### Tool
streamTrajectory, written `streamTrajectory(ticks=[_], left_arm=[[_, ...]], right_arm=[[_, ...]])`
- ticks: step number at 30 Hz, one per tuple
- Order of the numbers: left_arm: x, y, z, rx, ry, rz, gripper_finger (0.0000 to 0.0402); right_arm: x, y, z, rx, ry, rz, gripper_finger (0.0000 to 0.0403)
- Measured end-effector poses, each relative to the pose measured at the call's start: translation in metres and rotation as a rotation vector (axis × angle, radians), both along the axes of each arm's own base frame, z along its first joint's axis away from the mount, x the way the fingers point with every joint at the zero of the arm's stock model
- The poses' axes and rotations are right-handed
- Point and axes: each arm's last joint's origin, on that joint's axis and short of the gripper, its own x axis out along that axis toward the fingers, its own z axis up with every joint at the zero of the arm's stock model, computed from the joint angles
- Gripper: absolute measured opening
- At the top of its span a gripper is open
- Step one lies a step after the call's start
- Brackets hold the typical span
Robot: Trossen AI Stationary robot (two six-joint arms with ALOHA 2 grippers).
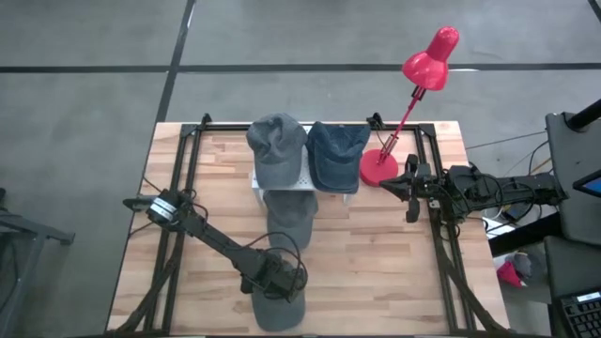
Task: Pick & Place hat
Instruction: Stack the bottom gray cap on top of the gray cap on the shelf
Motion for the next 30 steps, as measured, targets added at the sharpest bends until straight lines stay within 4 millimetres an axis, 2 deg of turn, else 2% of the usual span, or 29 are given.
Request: streamTrajectory(ticks=[3,14,30], left_arm=[[0.0,0.0,0.0,0.002,-0.001,-0.001,0.001],[-0.003,0.001,0.009,0.009,-0.011,-0.001,0.0007],[0.005,-0.009,0.068,0.019,-0.022,-0.049,0.0006]], right_arm=[[0.0,0.0,0.0,0.0,0.0,0.0,0.0008],[0.0,0.0,0.0,0.0,0.0,0.0,0.0008],[0.0,0.0,0.0,-0.001,0.001,0.0,0.0008]])
